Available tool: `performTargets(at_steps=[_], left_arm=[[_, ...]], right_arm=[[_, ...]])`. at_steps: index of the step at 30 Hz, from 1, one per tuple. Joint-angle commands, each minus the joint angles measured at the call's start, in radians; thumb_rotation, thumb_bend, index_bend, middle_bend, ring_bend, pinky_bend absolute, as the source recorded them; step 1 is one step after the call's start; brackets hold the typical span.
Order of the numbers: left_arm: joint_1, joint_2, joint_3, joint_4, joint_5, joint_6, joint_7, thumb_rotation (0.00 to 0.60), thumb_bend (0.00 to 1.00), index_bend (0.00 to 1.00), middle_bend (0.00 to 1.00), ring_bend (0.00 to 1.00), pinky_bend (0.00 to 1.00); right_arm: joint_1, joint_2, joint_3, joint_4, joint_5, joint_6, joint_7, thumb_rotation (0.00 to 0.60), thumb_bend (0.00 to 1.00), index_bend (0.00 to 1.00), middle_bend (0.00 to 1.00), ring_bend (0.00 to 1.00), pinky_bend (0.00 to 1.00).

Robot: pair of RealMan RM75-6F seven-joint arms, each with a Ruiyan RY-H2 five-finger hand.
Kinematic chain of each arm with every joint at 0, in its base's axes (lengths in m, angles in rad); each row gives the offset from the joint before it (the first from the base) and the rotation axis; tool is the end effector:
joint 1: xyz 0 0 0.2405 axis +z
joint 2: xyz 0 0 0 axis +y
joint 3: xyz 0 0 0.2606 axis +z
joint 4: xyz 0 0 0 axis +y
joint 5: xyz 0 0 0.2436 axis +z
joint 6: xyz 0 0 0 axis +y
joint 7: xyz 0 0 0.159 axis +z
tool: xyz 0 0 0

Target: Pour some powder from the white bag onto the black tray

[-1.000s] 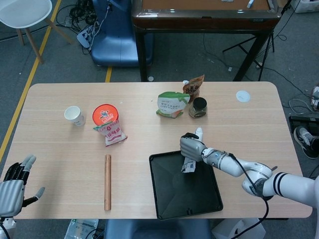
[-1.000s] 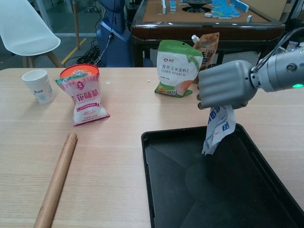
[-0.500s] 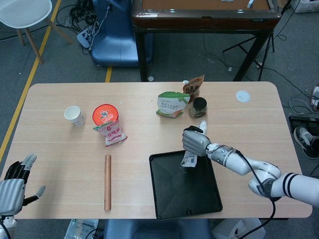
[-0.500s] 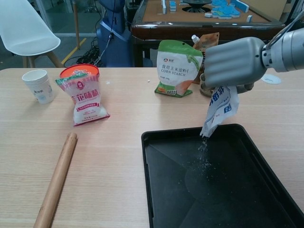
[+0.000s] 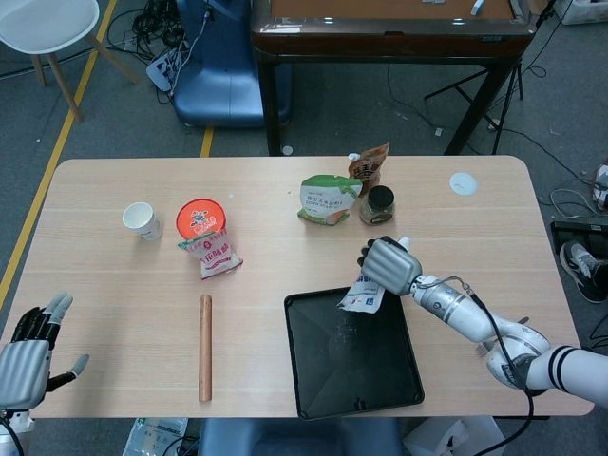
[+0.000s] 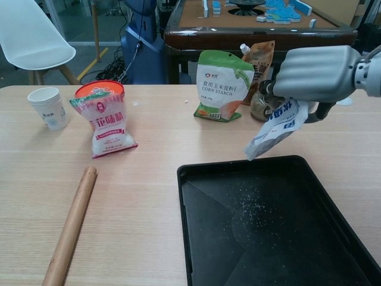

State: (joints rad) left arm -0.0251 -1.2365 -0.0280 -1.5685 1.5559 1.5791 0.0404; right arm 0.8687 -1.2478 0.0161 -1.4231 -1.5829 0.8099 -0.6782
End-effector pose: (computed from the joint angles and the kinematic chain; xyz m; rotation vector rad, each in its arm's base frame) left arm -0.3227 0.1739 0.1024 -1.3439 -0.8911 -0.9586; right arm -0.1697 -0.3876 0.0096 2.2456 0.2197 0.4160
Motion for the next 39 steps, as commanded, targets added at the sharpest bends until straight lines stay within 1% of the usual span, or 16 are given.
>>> performTargets(at_steps=[1, 4, 7, 10, 12, 15, 19, 22, 26, 31, 36, 39], left_arm=[[-0.003, -0.002, -0.003, -0.004, 0.001, -0.001, 0.006, 0.600, 0.21, 0.07, 0.09, 0.13, 0.08], [-0.007, -0.002, -0.003, -0.011, 0.000, -0.006, 0.015, 0.600, 0.21, 0.07, 0.09, 0.13, 0.08], [-0.009, 0.001, -0.004, -0.021, 0.001, -0.008, 0.027, 0.600, 0.21, 0.07, 0.09, 0.13, 0.08], [-0.010, 0.003, -0.004, -0.031, 0.002, -0.008, 0.037, 0.600, 0.21, 0.07, 0.09, 0.13, 0.08], [-0.010, 0.004, -0.003, -0.035, 0.001, -0.008, 0.041, 0.600, 0.21, 0.07, 0.09, 0.13, 0.08], [-0.009, 0.007, -0.001, -0.041, 0.000, -0.009, 0.047, 0.600, 0.21, 0.07, 0.09, 0.13, 0.08], [-0.005, 0.010, -0.001, -0.046, -0.003, -0.005, 0.049, 0.600, 0.21, 0.07, 0.09, 0.13, 0.08], [-0.002, 0.013, 0.001, -0.046, -0.007, -0.005, 0.049, 0.600, 0.21, 0.07, 0.09, 0.13, 0.08], [-0.001, 0.013, 0.002, -0.047, -0.010, -0.007, 0.049, 0.600, 0.21, 0.07, 0.09, 0.13, 0.08], [-0.001, 0.015, 0.002, -0.052, -0.012, -0.008, 0.055, 0.600, 0.21, 0.07, 0.09, 0.13, 0.08], [-0.001, 0.015, 0.002, -0.056, -0.014, -0.011, 0.060, 0.600, 0.21, 0.07, 0.09, 0.13, 0.08], [-0.003, 0.013, 0.003, -0.057, -0.014, -0.016, 0.062, 0.600, 0.21, 0.07, 0.09, 0.13, 0.08]], right_arm=[[-0.082, -0.101, -0.021, 0.139, -0.047, 0.159, 0.216, 0.600, 0.74, 0.93, 0.89, 0.81, 0.83], [-0.120, -0.176, -0.017, 0.239, -0.046, 0.236, 0.355, 0.600, 0.74, 0.93, 0.89, 0.81, 0.83], [-0.147, -0.253, 0.001, 0.333, -0.031, 0.296, 0.496, 0.600, 0.74, 0.93, 0.89, 0.81, 0.83], [-0.170, -0.331, 0.038, 0.397, 0.015, 0.333, 0.671, 0.600, 0.74, 0.93, 0.89, 0.81, 0.83], [-0.179, -0.375, 0.062, 0.431, 0.045, 0.342, 0.766, 0.600, 0.74, 0.93, 0.89, 0.81, 0.83], [-0.181, -0.441, 0.099, 0.485, 0.090, 0.334, 0.924, 0.600, 0.74, 0.93, 0.89, 0.81, 0.83], [-0.181, -0.506, 0.140, 0.541, 0.150, 0.294, 1.077, 0.600, 0.74, 0.93, 0.89, 0.81, 0.83], [-0.178, -0.537, 0.158, 0.574, 0.181, 0.247, 1.181, 0.600, 0.73, 0.93, 0.87, 0.80, 0.83], [-0.173, -0.573, 0.160, 0.621, 0.191, 0.207, 1.282, 0.600, 0.73, 0.93, 0.87, 0.80, 0.83], [-0.162, -0.591, 0.162, 0.641, 0.195, 0.147, 1.415, 0.600, 0.73, 0.93, 0.85, 0.78, 0.82], [-0.146, -0.585, 0.152, 0.645, 0.182, 0.092, 1.507, 0.600, 0.73, 0.92, 0.79, 0.71, 0.73], [-0.134, -0.583, 0.148, 0.653, 0.174, 0.065, 1.546, 0.600, 0.73, 0.87, 0.75, 0.68, 0.68]])
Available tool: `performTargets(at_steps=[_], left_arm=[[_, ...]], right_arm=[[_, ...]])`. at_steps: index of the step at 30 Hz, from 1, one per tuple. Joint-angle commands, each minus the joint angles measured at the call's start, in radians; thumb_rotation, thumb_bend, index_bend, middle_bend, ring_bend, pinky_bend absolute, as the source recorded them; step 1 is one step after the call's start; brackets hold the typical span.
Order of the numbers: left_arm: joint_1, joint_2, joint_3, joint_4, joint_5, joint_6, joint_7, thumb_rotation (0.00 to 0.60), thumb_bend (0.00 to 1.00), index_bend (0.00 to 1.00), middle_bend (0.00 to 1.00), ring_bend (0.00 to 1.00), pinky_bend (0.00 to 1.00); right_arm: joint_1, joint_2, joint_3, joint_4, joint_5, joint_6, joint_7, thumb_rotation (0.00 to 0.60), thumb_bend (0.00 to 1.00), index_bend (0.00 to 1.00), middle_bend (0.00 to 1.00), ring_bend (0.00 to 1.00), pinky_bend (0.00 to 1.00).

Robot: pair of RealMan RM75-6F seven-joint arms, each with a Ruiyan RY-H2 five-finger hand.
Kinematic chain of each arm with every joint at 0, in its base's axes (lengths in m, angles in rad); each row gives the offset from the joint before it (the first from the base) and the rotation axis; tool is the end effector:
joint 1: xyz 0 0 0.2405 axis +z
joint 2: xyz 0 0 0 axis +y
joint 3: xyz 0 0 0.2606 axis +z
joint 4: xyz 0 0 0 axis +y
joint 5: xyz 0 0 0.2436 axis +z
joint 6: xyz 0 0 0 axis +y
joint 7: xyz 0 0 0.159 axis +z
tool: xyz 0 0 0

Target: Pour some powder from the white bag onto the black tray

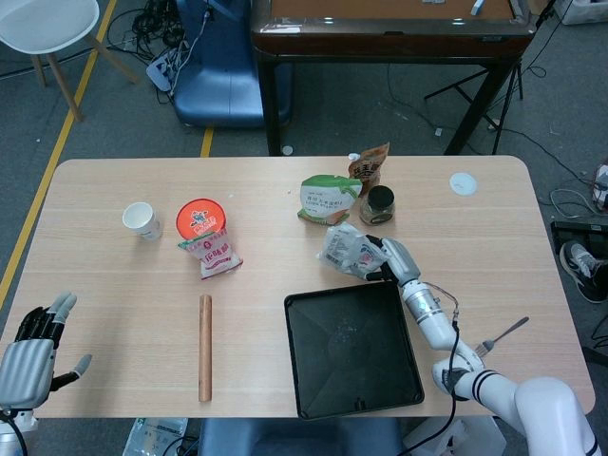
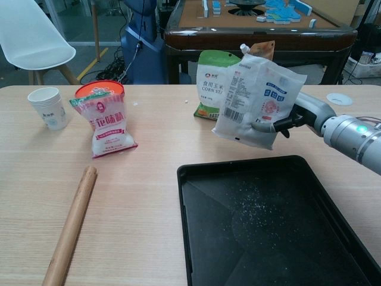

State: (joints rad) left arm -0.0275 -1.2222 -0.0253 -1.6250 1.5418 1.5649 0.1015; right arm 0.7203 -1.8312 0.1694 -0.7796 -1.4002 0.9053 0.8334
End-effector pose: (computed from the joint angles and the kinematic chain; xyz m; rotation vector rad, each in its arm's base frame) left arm -0.3142 0.1738 0.1007 -1.3517 -0.8943 -0.9276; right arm -0.2325 -0.4162 -0.0874 1.4520 -1.6285 1.3373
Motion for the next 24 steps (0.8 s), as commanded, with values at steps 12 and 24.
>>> performTargets(at_steps=[12, 24], left_arm=[[0.002, 0.000, 0.001, -0.001, -0.009, -0.003, -0.001, 0.600, 0.21, 0.07, 0.09, 0.13, 0.08], [-0.004, -0.003, 0.001, -0.005, -0.008, -0.014, 0.002, 0.600, 0.21, 0.07, 0.09, 0.13, 0.08]], right_arm=[[0.070, 0.040, -0.065, 0.006, -0.083, -0.119, 0.140, 0.600, 0.65, 0.70, 0.60, 0.50, 0.48], [0.085, 0.075, -0.110, 0.001, -0.131, -0.115, 0.214, 0.600, 0.32, 0.58, 0.46, 0.32, 0.31]])
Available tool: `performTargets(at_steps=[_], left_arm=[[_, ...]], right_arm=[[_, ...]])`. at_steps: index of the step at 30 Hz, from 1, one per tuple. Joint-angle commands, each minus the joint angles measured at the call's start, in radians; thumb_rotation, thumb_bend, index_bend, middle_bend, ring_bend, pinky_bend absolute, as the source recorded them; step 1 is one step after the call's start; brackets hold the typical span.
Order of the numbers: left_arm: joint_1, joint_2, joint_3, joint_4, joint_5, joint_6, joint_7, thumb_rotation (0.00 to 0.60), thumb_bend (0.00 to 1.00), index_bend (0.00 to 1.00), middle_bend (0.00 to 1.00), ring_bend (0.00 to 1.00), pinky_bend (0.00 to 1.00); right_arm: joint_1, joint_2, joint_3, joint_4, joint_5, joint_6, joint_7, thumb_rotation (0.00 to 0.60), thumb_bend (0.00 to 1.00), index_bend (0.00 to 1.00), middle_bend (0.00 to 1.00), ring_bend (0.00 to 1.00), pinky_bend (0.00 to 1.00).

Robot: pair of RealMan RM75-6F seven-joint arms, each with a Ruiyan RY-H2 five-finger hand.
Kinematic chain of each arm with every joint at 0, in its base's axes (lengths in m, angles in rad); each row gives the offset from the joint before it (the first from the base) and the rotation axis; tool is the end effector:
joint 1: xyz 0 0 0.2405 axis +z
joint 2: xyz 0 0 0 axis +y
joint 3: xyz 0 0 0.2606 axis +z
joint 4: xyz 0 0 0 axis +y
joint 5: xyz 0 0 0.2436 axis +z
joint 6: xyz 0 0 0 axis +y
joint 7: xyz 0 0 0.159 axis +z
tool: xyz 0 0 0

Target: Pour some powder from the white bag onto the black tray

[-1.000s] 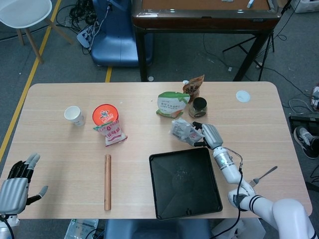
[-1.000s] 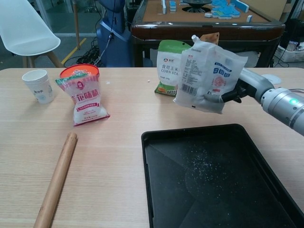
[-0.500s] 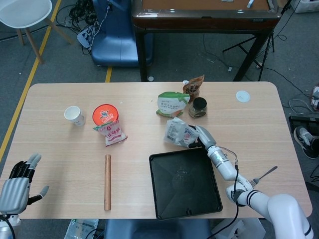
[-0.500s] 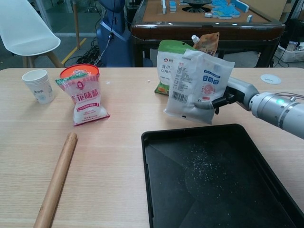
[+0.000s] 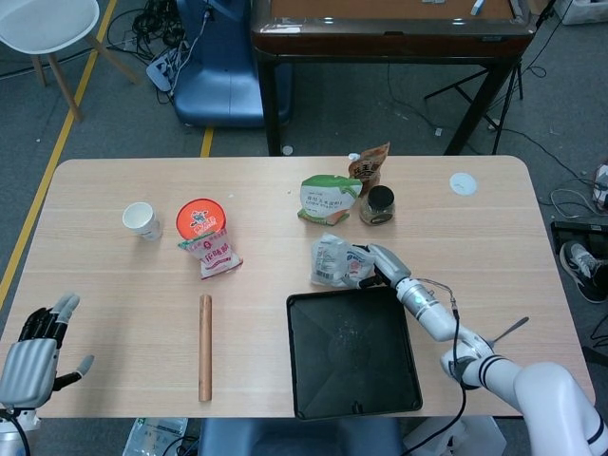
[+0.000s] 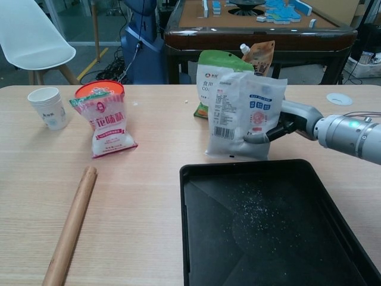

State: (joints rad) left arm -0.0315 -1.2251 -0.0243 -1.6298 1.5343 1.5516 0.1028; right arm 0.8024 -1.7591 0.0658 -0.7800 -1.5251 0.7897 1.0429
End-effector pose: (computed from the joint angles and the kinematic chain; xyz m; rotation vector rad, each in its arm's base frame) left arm -0.3138 0.1748 0.0976 -1.3554 -0.9105 -0.9230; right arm -0.2294 -0.4225 -0.0905 1.6435 -1.7414 1.1982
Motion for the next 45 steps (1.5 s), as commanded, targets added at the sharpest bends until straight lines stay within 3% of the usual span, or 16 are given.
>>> performTargets(at_steps=[1, 11, 18, 27, 36, 45], left_arm=[[0.000, 0.000, 0.000, -0.001, -0.001, -0.001, 0.000, 0.600, 0.21, 0.07, 0.09, 0.13, 0.08], [-0.004, -0.001, 0.001, -0.005, -0.004, -0.009, 0.006, 0.600, 0.21, 0.07, 0.09, 0.13, 0.08], [-0.005, -0.004, 0.001, -0.004, -0.008, -0.014, 0.009, 0.600, 0.21, 0.07, 0.09, 0.13, 0.08], [-0.006, -0.005, 0.003, -0.006, -0.005, -0.014, 0.008, 0.600, 0.21, 0.07, 0.09, 0.13, 0.08], [-0.009, -0.002, 0.002, -0.009, -0.001, -0.014, 0.008, 0.600, 0.21, 0.07, 0.09, 0.13, 0.08], [-0.014, 0.000, -0.001, -0.012, 0.003, -0.014, 0.007, 0.600, 0.21, 0.07, 0.09, 0.13, 0.08]], right_arm=[[0.003, 0.002, -0.008, 0.004, -0.006, 0.003, 0.008, 0.600, 0.31, 0.57, 0.45, 0.32, 0.30], [0.019, -0.002, -0.009, 0.039, -0.005, -0.001, 0.027, 0.600, 0.28, 0.56, 0.43, 0.30, 0.29], [0.017, -0.012, -0.037, 0.055, -0.017, -0.013, 0.046, 0.600, 0.28, 0.53, 0.42, 0.28, 0.27], [0.006, 0.006, -0.058, 0.049, -0.031, 0.009, 0.049, 0.600, 0.19, 0.33, 0.32, 0.17, 0.12], [-0.027, 0.062, -0.070, -0.032, -0.039, 0.074, 0.022, 0.600, 0.12, 0.24, 0.28, 0.14, 0.10], [-0.077, 0.213, -0.073, -0.238, -0.035, 0.158, -0.101, 0.599, 0.12, 0.20, 0.27, 0.14, 0.10]])
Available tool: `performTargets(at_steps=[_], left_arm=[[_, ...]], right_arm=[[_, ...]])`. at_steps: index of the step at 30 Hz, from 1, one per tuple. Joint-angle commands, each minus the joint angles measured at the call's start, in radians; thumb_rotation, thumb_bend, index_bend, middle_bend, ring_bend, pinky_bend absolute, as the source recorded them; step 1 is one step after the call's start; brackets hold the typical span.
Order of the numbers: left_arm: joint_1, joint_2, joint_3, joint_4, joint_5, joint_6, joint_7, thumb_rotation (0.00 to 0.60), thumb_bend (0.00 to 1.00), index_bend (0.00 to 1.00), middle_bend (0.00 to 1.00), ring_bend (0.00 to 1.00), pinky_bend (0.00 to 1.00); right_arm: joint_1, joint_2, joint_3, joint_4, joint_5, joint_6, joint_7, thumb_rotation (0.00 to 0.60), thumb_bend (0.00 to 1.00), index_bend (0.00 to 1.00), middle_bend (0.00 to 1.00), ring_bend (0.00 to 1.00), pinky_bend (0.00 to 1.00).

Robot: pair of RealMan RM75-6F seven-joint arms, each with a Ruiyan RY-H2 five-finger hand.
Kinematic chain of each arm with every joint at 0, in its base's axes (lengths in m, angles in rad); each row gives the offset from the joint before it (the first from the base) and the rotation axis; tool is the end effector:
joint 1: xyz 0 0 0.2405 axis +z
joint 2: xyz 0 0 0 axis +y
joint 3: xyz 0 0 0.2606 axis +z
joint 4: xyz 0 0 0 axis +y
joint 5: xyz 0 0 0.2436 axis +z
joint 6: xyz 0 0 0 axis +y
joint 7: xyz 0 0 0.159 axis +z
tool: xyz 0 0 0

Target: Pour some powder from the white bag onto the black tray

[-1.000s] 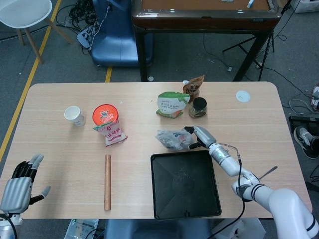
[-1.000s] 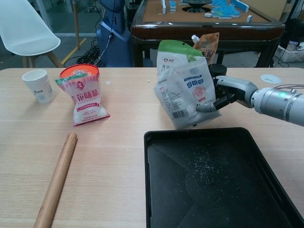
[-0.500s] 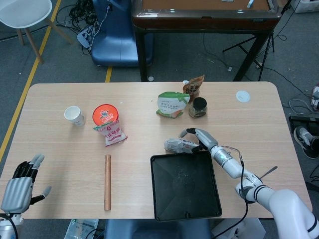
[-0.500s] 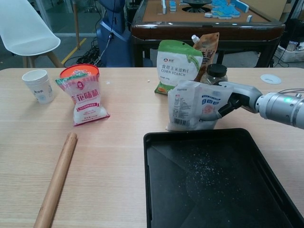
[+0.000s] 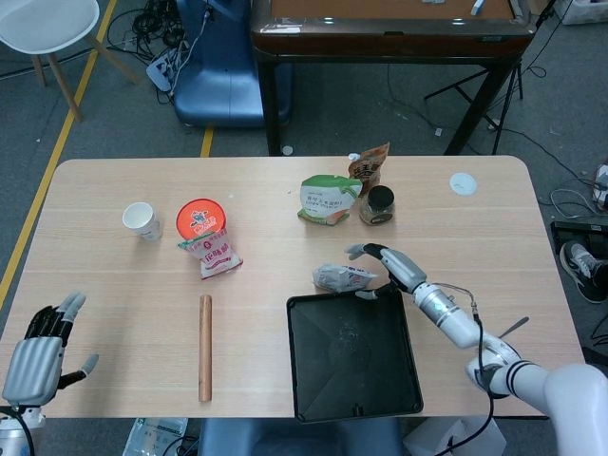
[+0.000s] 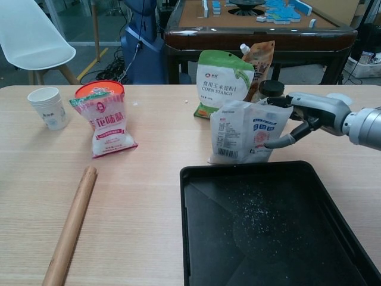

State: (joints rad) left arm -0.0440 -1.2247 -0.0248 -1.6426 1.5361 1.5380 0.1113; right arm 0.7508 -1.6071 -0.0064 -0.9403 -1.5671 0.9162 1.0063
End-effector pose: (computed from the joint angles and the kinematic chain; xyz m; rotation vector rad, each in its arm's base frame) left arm -0.3089 0.1787 0.0947 -1.3718 -0.9146 -0.9295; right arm -0.2452 -0.3989 -0.0516 1.7313 -1.6595 1.2243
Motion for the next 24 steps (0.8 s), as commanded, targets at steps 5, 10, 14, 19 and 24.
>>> performTargets(at_steps=[5, 10, 14, 19, 24], left_arm=[[-0.007, 0.001, -0.003, 0.003, 0.006, -0.003, -0.005, 0.600, 0.21, 0.07, 0.09, 0.13, 0.08], [-0.013, 0.008, -0.011, 0.006, 0.002, -0.003, -0.008, 0.600, 0.21, 0.07, 0.09, 0.13, 0.08], [-0.017, 0.010, -0.017, 0.008, 0.001, -0.004, -0.009, 0.600, 0.21, 0.07, 0.09, 0.13, 0.08], [-0.023, 0.007, -0.021, 0.010, 0.002, -0.005, -0.011, 0.600, 0.21, 0.07, 0.09, 0.13, 0.08], [-0.024, 0.008, -0.017, -0.002, 0.018, 0.006, 0.002, 0.600, 0.21, 0.07, 0.09, 0.13, 0.08]], right_arm=[[-0.076, 0.152, 0.007, -0.215, 0.025, 0.101, -0.171, 0.600, 0.12, 0.20, 0.27, 0.14, 0.10], [-0.157, 0.267, 0.026, -0.377, 0.064, 0.213, -0.320, 0.600, 0.12, 0.20, 0.29, 0.14, 0.10], [-0.244, 0.345, 0.045, -0.501, 0.119, 0.328, -0.511, 0.600, 0.12, 0.28, 0.38, 0.21, 0.13], [-0.352, 0.416, 0.041, -0.618, 0.184, 0.454, -0.814, 0.600, 0.17, 0.42, 0.47, 0.39, 0.33], [-0.443, 0.463, 0.030, -0.711, 0.233, 0.540, -0.988, 0.600, 0.17, 0.45, 0.49, 0.43, 0.40]])
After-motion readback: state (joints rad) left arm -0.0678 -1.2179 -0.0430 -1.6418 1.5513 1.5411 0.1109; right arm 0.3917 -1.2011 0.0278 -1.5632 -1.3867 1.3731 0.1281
